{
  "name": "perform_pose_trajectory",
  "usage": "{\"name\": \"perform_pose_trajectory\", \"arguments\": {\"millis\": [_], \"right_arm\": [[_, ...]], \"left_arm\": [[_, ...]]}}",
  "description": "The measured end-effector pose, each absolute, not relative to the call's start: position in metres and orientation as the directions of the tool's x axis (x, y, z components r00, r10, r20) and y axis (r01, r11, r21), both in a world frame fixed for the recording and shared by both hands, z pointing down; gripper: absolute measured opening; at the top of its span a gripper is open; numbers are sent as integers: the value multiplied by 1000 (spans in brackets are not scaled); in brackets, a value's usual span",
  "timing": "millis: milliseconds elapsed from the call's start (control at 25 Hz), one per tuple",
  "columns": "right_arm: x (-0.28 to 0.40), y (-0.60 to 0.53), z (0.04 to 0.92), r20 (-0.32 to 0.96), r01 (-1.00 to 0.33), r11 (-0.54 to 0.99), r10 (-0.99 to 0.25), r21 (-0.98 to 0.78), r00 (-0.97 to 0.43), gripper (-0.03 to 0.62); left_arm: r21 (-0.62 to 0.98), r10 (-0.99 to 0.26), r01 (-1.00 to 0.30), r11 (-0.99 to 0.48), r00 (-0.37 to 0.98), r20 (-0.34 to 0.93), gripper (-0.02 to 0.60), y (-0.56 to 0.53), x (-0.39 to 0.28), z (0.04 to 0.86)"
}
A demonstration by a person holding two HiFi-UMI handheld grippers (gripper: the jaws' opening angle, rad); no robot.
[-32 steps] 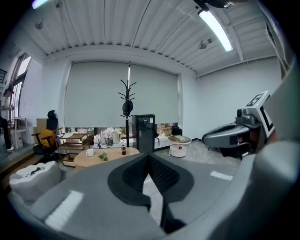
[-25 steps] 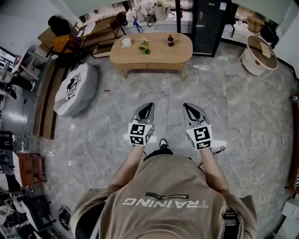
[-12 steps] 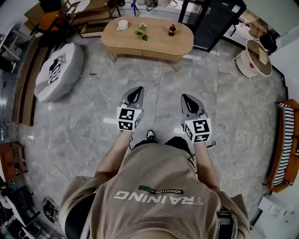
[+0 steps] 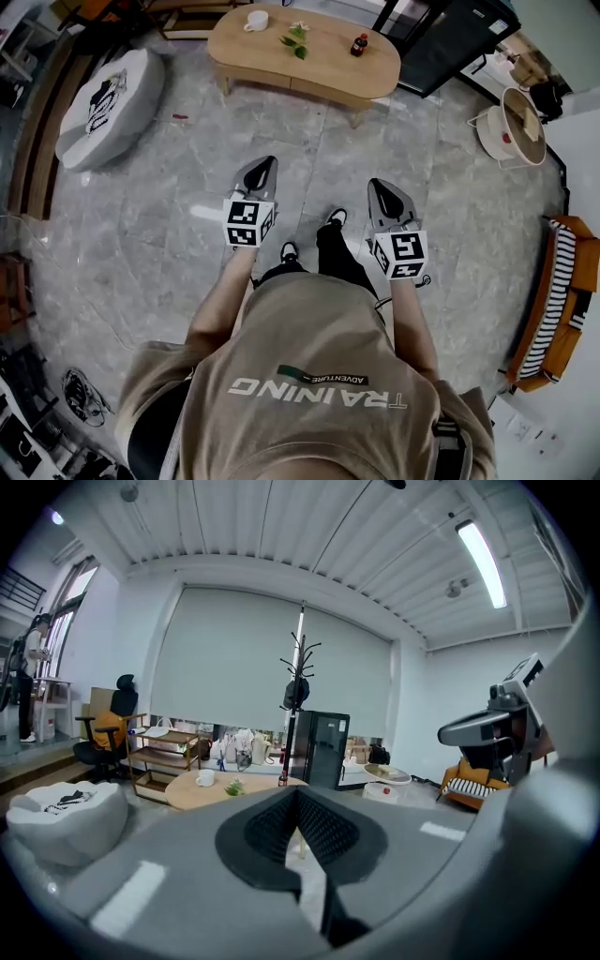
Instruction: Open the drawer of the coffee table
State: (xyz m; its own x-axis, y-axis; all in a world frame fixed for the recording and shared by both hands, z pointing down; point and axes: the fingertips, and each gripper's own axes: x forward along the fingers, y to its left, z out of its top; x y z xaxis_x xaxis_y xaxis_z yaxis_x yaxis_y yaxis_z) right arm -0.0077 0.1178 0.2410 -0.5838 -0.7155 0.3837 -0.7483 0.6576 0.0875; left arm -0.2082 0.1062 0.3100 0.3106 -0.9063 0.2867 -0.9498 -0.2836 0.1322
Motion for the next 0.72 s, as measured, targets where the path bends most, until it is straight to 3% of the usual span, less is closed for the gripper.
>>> {"name": "perform_pose_trajectory", "arguments": {"millis": [440, 720], "right_arm": [[-12, 59, 255, 342, -712, 701, -678, 37, -650, 5], [23, -6, 260, 316, -718, 696, -680, -5, -661, 5]], "left_arm": [[60, -907, -955, -289, 294, 303, 6, 67, -190, 297], [-29, -899, -939, -342, 318, 300, 6, -5, -147, 278]]}}
